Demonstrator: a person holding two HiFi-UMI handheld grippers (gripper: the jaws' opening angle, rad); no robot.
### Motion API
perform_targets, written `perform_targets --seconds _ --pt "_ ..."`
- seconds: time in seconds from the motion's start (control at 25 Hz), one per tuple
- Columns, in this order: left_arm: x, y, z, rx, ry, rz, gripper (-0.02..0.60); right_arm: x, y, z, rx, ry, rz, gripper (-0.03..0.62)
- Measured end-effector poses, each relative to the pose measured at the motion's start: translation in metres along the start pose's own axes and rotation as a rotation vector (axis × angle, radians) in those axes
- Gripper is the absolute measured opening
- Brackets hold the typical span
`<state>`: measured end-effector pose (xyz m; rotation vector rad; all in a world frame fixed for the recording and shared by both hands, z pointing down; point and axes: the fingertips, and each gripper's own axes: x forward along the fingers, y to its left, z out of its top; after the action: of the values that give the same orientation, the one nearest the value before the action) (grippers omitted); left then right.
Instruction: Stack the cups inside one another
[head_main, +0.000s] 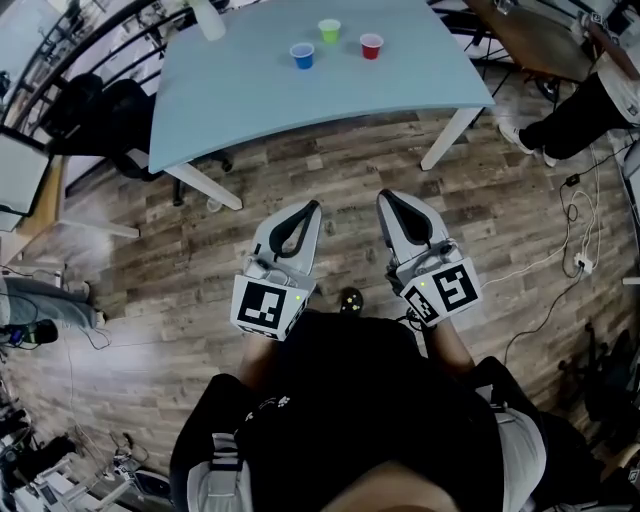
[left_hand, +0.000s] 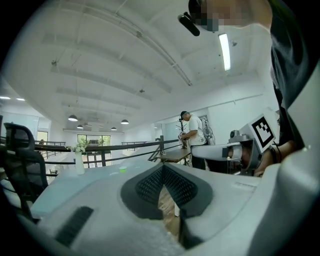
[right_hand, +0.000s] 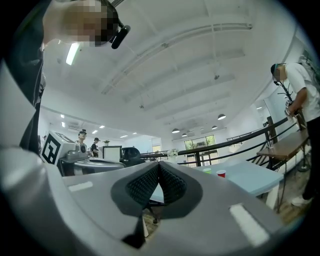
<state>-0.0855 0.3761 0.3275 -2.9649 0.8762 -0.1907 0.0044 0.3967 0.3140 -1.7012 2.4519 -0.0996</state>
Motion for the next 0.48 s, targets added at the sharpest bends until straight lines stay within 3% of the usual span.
perform_targets --seconds 0.48 --pt "0.014 -0.006 -0.003 0.006 -0.002 -0.009 -0.014 -0.009 -0.017 -0.009 0.015 0.008 -0.035 0.011"
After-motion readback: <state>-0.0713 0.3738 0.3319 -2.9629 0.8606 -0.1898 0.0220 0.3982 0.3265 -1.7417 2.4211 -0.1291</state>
